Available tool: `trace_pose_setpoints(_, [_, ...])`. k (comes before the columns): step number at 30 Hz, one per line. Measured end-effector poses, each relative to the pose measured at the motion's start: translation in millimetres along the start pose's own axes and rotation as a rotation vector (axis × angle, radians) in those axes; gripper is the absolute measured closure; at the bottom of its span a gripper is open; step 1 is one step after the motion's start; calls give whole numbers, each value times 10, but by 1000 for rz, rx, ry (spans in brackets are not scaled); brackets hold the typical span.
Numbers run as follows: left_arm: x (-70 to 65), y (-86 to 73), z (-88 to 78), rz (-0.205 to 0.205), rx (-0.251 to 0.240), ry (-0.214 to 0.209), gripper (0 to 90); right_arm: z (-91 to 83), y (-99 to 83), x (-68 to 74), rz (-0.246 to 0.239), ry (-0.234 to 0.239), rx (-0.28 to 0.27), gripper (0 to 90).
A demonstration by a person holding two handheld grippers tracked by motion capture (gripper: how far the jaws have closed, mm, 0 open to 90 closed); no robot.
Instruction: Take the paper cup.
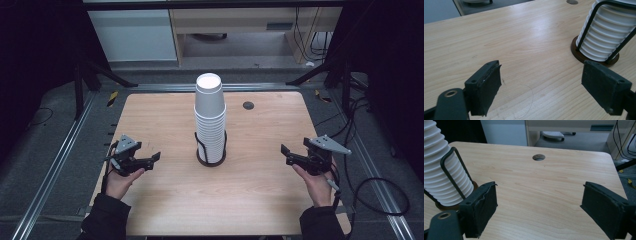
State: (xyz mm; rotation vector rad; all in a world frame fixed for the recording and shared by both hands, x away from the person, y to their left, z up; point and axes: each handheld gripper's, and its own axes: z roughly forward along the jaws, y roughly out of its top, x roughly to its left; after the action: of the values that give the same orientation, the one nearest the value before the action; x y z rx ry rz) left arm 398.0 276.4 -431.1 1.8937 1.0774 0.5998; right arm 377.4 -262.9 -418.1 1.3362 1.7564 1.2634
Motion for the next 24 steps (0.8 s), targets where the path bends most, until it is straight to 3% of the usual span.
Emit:
trace_pose_setpoints(5, [-29, -25, 15, 2, 5, -5, 150, 24, 23, 48, -35, 1, 14, 118])
trace_pose_setpoints(14, [21, -50, -6, -11, -1, -6, 156, 17, 260, 344, -88, 98, -19, 110])
trace_pose_setpoints(17, [4, -57, 12, -4, 8, -5, 154, -4, 400, 448, -112, 127, -49, 107])
trace_pose_setpoints(24, [-30, -56, 27, 16, 11, -16, 152, -32, 770, 653, -88, 221, -155, 109])
